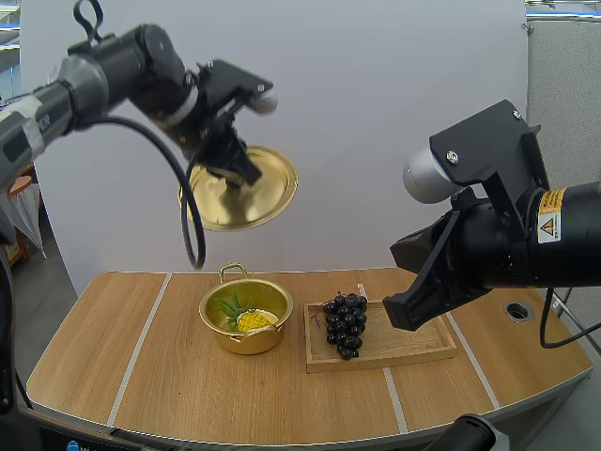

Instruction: Open the pot, put the pineapple inside, and close it

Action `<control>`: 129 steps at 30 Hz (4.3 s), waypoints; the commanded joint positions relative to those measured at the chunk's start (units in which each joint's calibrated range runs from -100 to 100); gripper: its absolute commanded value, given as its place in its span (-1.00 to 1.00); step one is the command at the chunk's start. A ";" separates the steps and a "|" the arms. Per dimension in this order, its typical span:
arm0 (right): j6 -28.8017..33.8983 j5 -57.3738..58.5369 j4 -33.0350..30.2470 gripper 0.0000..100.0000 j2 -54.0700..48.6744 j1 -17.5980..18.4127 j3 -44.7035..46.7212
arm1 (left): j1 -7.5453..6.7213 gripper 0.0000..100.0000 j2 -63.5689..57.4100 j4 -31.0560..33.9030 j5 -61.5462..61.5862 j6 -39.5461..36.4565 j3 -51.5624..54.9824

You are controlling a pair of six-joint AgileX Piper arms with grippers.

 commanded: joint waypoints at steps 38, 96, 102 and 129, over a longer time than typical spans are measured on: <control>-0.28 0.00 -0.39 -1.00 -0.50 -1.27 0.19 | -0.09 -1.00 24.50 -2.43 -26.81 11.15 22.20; -0.28 0.00 -0.39 -1.00 -0.50 -1.27 0.19 | -0.09 1.00 -31.90 -2.79 -3.23 4.81 2.86; -0.28 0.00 -0.39 -1.00 -0.50 -1.27 0.19 | -0.09 1.00 -40.49 -2.79 1.40 4.77 2.86; 0.15 0.00 4.19 -1.00 -0.50 -1.65 0.19 | -0.09 -1.00 -62.05 -3.13 9.23 -4.85 13.15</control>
